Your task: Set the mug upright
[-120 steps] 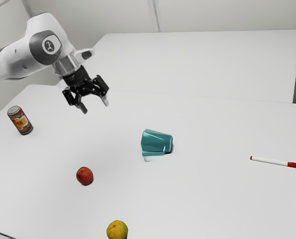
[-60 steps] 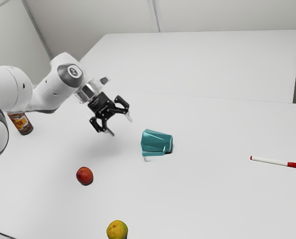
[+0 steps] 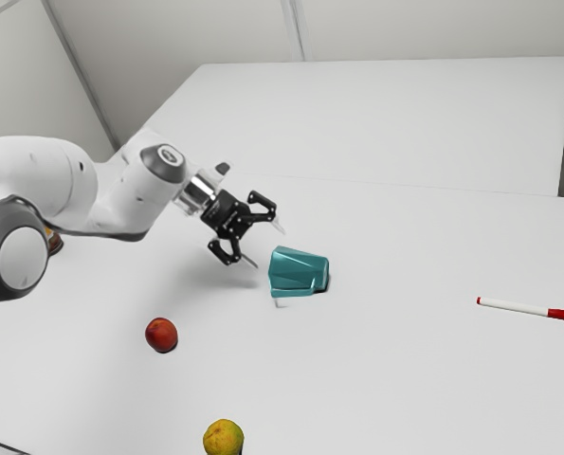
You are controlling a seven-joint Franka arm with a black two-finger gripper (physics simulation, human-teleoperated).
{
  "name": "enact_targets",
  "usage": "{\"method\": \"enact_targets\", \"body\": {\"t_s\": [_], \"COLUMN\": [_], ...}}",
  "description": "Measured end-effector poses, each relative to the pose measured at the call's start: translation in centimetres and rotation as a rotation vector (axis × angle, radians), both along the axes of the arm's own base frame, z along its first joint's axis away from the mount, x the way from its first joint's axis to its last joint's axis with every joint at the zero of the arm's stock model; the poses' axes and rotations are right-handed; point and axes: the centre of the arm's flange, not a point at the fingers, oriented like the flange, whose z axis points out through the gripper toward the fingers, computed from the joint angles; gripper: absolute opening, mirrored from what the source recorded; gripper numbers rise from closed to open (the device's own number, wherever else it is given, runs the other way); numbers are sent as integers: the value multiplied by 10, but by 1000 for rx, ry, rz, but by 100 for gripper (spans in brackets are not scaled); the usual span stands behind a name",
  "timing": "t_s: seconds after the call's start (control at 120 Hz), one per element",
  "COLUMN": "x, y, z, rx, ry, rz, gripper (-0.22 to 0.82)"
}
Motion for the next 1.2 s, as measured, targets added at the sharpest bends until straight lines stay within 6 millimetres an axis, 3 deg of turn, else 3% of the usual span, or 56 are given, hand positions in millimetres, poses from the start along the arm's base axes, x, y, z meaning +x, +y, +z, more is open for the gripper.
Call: {"method": "enact_targets", "body": {"t_s": [0.225,0.358,0.533,0.683,0.958,1.142,1.2], "x": [-3,-2,-1,0,9,11,10], "y": [-26,-31,-31,-35,-45,-50,-51], "z": [-19,-24,-18,-14,8,21,33], "rx": [-77,-97,-81,-71,-49,-4,39], "ry": [30,38,28,22,-21,-43,-63], "rz": [35,49,37,26,-7,-48,-83], "gripper": [60,60,18,-1,-14,-15,-15]}}
